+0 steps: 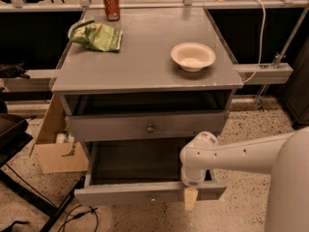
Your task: Open middle drawer
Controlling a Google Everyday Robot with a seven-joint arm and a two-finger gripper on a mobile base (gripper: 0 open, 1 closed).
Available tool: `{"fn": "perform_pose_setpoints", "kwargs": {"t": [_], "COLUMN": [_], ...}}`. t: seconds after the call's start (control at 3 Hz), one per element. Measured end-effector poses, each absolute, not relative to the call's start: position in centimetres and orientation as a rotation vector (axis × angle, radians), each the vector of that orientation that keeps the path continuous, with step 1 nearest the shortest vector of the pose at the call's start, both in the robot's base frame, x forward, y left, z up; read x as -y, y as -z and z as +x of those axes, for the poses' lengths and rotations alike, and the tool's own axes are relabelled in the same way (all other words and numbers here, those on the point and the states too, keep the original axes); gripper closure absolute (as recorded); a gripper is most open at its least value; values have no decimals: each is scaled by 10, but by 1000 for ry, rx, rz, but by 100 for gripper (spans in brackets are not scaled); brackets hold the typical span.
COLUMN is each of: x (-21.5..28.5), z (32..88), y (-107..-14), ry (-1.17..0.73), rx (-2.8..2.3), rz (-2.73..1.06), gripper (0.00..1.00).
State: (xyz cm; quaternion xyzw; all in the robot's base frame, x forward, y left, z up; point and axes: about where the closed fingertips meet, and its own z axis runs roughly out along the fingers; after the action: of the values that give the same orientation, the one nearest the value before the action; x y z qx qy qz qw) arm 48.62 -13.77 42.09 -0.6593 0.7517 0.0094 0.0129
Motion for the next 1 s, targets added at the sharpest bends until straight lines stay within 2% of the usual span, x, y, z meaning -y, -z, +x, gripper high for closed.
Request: {"fn": "perform_pose_setpoints", "kwargs": {"t": [0.33,0.67,1.0], "x": [151,161,163], "z": [463,422,411], "y": [-410,-407,-409], "ry": [-49,-71,-78], "rx": [-2418,-2487,-2504], "rz": [-2066,-2129,-2151], "gripper": [16,39,63]}}
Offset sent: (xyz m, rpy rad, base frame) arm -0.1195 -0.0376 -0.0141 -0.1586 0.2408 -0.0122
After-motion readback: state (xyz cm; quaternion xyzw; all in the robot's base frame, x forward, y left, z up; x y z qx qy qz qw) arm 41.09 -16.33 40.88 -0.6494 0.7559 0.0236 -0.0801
